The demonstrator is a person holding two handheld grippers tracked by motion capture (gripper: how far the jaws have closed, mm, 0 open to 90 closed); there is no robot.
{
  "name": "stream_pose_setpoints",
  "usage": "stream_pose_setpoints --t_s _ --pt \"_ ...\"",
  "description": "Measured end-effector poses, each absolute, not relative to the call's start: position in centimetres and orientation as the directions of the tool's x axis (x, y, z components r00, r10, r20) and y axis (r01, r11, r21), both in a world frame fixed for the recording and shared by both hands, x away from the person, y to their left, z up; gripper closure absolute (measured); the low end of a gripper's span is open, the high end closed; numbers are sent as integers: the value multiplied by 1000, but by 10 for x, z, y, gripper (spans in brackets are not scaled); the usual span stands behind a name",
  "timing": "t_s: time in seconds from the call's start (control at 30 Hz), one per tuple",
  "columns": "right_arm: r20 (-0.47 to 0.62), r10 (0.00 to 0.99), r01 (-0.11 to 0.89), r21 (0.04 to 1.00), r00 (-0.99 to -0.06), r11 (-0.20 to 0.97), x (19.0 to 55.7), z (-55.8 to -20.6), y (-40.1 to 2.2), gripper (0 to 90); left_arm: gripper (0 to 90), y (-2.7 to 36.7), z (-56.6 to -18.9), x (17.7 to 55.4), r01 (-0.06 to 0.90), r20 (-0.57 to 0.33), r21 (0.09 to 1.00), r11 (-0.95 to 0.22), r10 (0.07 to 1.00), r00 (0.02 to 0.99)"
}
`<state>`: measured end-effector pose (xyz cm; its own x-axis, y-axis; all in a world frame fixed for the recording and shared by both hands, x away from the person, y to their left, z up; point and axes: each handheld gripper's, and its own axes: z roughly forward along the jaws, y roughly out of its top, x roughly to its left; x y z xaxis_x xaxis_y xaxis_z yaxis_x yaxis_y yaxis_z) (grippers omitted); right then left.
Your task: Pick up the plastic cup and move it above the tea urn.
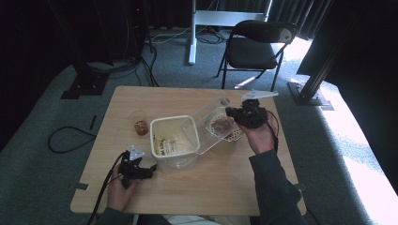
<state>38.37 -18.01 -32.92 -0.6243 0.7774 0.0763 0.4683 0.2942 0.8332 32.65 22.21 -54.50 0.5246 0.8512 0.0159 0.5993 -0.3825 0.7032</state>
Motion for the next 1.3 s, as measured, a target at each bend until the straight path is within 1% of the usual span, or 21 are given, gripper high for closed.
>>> stream_pose_setpoints --t_s 0.03,0.07,0.3,0.37,0.4,0.47,0.5,0.57,0.6,0.63,0.77,0.87,1.07,1.3 --pt "76 777 468 833 -624 294 384 -329 -180 865 131 222 -545 327 599 16 703 -382 851 525" --pt "59 772 464 827 -633 318 391 -328 -165 864 130 222 -545 327 599 16 703 -383 851 525" --pt "32 776 464 817 -630 344 402 -325 -138 862 130 222 -545 327 600 15 702 -383 851 526" --pt "7 785 461 813 -620 357 403 -324 -130 862 130 222 -545 327 600 15 702 -383 851 525" --pt "-24 799 462 806 -601 371 404 -322 -122 861 130 222 -545 326 599 16 703 -383 851 525" --pt "-41 806 461 802 -591 379 404 -322 -119 859 130 222 -545 326 600 16 703 -382 851 524" --pt "-44 807 460 803 -589 380 405 -322 -115 845 130 222 -545 326 600 16 702 -383 851 525" --pt "-10 796 464 808 -605 363 405 -322 -110 674 131 222 -545 327 599 16 703 -383 851 525" --pt "-4 793 458 815 -609 355 404 -322 -108 630 130 222 -545 326 600 15 702 -383 851 525" --pt "-8 790 448 820 -613 356 402 -322 -106 616 130 222 -545 326 599 16 703 -382 851 525" --pt "-9 784 429 833 -621 349 397 -321 -109 586 130 222 -545 327 599 16 703 -383 851 525" --pt "-10 783 426 835 -622 349 395 -322 -112 581 130 222 -545 326 599 16 703 -382 851 525" --pt "-14 772 421 832 -635 362 389 -332 -123 552 130 222 -545 326 599 16 703 -382 851 524" --pt "-16 770 432 821 -638 374 379 -353 -142 520 130 222 -545 326 599 16 704 -382 851 524"
